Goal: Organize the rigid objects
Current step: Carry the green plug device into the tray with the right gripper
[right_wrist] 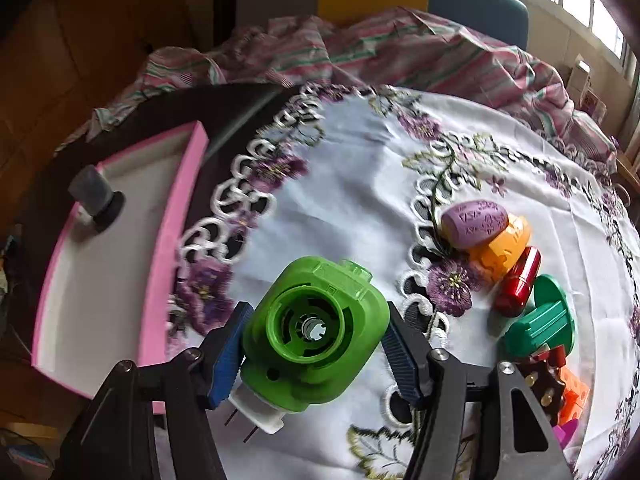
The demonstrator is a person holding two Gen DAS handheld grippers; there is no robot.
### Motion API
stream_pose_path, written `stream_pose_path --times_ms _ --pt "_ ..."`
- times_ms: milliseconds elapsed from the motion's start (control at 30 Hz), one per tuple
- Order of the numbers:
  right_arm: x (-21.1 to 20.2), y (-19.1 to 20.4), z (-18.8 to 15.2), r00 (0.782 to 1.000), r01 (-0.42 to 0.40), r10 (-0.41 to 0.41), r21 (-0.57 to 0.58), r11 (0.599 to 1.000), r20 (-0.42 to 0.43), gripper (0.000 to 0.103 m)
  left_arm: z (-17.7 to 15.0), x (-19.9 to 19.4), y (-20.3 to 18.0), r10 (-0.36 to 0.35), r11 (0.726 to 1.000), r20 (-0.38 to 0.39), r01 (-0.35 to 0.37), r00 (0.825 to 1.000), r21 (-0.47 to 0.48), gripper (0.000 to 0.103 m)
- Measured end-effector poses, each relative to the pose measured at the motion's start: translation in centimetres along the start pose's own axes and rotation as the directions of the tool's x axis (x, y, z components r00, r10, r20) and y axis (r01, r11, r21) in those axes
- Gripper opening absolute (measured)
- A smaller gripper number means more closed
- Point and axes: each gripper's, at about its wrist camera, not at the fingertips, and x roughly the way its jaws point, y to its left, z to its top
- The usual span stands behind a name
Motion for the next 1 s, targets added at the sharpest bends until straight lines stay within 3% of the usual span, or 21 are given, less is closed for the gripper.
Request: stream_pose_path --times_ms 233,500,700,1000 --pt "-2.9 5.8 0.9 0.991 -0.123 0.128 -0.130 0.984 0.030 0.064 -0.1 0.1 0.6 -0.001 1.000 -0.005 0.001 1.000 -0.015 0.077" --pt "-1.3 12.8 0.9 0.974 -0.227 0.224 -0.256 0.939 -0.045 0.064 -0.1 0.3 1.4 -0.004 0.999 -0.014 0.003 1.000 -0.034 0.077" --pt "0.7 16.7 0.5 0.963 -0.268 0.248 -0.308 0.913 -0.102 0.064 -0.1 0.4 1.9 0.004 0.999 -0.015 -0.005 1.000 -0.041 0.077" --pt "3.0 19.4 0.6 0.954 -0.295 0.254 -0.337 0.894 -0.160 0.064 -0.1 0.6 2.9 0.009 0.998 -0.024 -0.011 1.000 -0.066 0.077"
